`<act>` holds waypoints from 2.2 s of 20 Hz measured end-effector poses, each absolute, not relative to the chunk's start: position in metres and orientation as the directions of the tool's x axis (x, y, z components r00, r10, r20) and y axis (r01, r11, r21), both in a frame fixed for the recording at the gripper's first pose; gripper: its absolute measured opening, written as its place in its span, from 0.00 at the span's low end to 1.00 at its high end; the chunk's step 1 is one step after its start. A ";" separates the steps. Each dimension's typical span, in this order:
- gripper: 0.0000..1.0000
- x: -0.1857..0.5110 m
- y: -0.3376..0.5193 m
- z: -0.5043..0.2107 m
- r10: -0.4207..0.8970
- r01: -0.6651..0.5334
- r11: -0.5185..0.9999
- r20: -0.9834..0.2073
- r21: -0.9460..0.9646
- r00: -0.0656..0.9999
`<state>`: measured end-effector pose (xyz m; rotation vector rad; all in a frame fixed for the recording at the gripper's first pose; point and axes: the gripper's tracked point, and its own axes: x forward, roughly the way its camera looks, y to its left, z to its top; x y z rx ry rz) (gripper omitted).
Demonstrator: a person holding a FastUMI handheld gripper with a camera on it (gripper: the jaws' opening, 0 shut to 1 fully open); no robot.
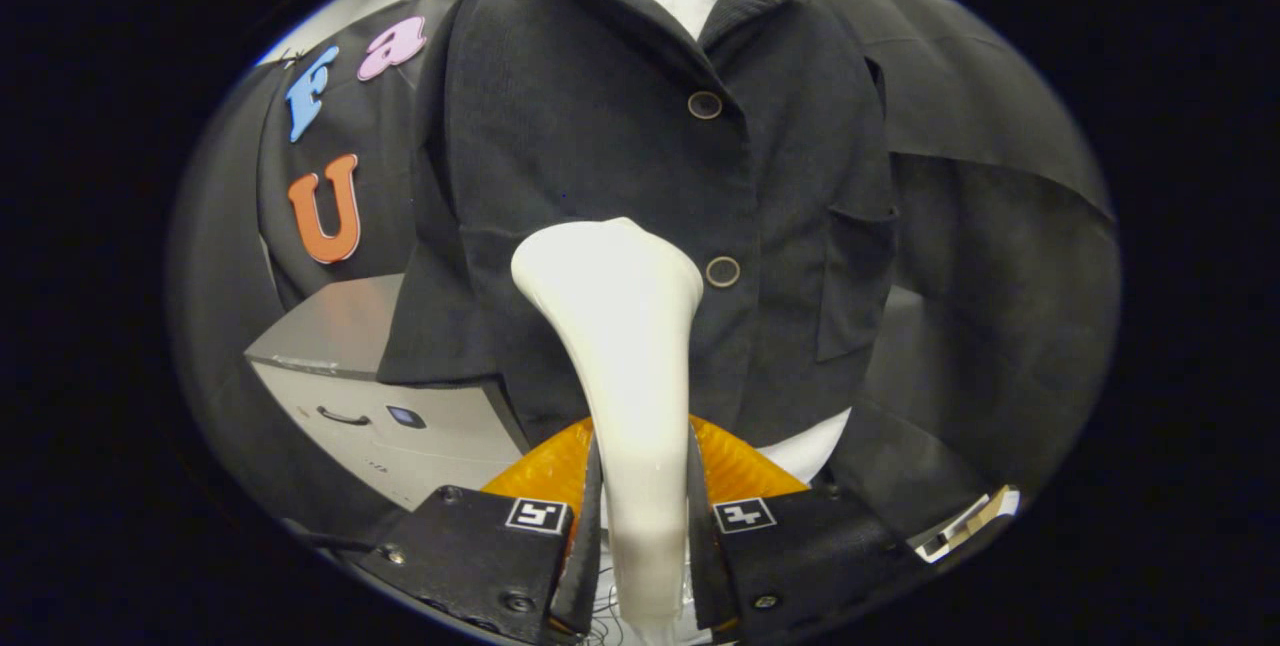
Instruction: Iron the clothes twice with a garment steamer, once on the left side and once on the right side.
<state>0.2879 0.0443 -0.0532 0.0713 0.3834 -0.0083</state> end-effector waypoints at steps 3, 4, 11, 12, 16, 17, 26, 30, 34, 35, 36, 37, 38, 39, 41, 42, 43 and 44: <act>0.40 0.275 0.035 -0.044 0.015 0.021 0.995 -0.361 0.097 0.933; 0.40 0.270 0.030 -0.038 0.022 0.019 0.994 -0.353 0.112 0.935; 0.40 0.226 -0.035 0.050 -0.017 0.051 0.989 -0.236 0.139 0.972; 0.40 0.226 -0.047 0.064 -0.028 0.059 0.989 -0.215 0.137 0.976; 0.40 0.222 -0.084 0.115 -0.065 0.085 0.986 -0.141 0.145 0.988; 0.40 0.227 -0.095 0.126 -0.075 0.093 0.985 -0.124 0.147 0.989; 0.40 0.279 -0.129 0.212 -0.092 0.098 0.979 -0.041 0.181 0.995; 0.40 0.310 -0.135 0.233 -0.102 0.106 0.978 -0.033 0.181 0.994; 0.40 0.337 -0.139 0.240 -0.125 0.129 0.977 -0.037 0.171 0.991; 0.40 0.342 -0.137 0.240 -0.123 0.128 0.977 -0.038 0.169 0.992; 0.40 0.347 -0.135 0.240 -0.125 0.131 0.978 -0.043 0.161 0.991; 0.40 0.351 -0.133 0.238 -0.130 0.136 0.979 -0.046 0.152 0.990; 0.40 0.354 -0.132 0.237 -0.140 0.145 0.979 -0.046 0.141 0.989; 0.40 0.355 -0.132 0.236 -0.147 0.152 0.980 -0.042 0.132 0.988; 0.40 0.354 -0.131 0.230 -0.156 0.160 0.980 -0.043 0.116 0.987; 0.40 0.354 -0.130 0.227 -0.160 0.164 0.981 -0.043 0.108 0.986; 0.40 0.357 -0.130 0.224 -0.166 0.169 0.981 -0.044 0.097 0.985; 0.40 0.357 -0.130 0.221 -0.167 0.171 0.981 -0.046 0.091 0.985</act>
